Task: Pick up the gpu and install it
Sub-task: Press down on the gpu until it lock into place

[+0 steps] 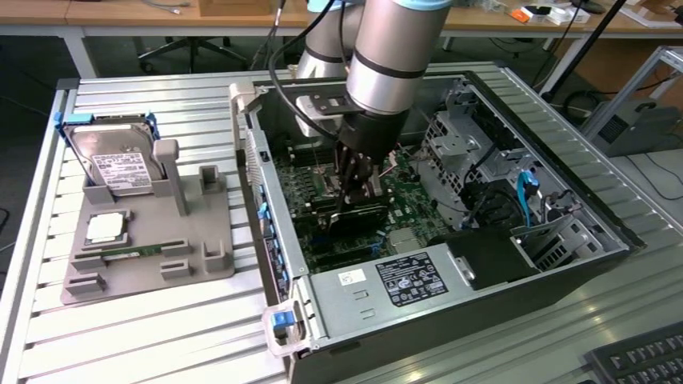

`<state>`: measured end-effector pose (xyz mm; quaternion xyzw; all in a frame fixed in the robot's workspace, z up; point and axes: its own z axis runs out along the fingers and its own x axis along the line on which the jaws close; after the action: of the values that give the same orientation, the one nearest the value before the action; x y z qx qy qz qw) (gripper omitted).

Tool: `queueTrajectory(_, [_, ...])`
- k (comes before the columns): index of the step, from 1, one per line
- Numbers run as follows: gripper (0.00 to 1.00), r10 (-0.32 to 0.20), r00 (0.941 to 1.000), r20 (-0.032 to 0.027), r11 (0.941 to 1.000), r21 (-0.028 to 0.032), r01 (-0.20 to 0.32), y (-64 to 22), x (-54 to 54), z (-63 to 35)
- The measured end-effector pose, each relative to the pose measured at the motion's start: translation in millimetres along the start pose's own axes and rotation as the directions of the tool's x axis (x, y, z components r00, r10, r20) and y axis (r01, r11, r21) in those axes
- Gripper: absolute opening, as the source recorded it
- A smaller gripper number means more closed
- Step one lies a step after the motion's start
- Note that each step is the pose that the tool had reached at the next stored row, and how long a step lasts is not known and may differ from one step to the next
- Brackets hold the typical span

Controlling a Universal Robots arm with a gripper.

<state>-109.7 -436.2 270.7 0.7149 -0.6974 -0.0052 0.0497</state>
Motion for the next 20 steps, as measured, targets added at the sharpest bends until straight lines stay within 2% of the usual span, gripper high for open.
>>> queueTrajectory(11, [0.11,0.000,1.0000,0.0003,1.0000,0.0001,0.000,-0.2,-0.3,4.6])
queueTrajectory(13, [0.11,0.000,1.0000,0.0043,1.0000,0.0023,0.000,0.0,-0.3,0.5])
queueTrajectory(15, [0.11,0.000,1.0000,0.0024,1.0000,0.0011,0.000,0.6,0.3,-5.8])
queueTrajectory(17, [0.11,0.000,1.0000,0.0035,1.0000,0.0011,0.000,1.0,0.6,-10.5])
queueTrajectory(20, [0.11,-0.001,1.0000,0.0097,1.0000,0.0009,0.001,-1.9,0.8,-13.3])
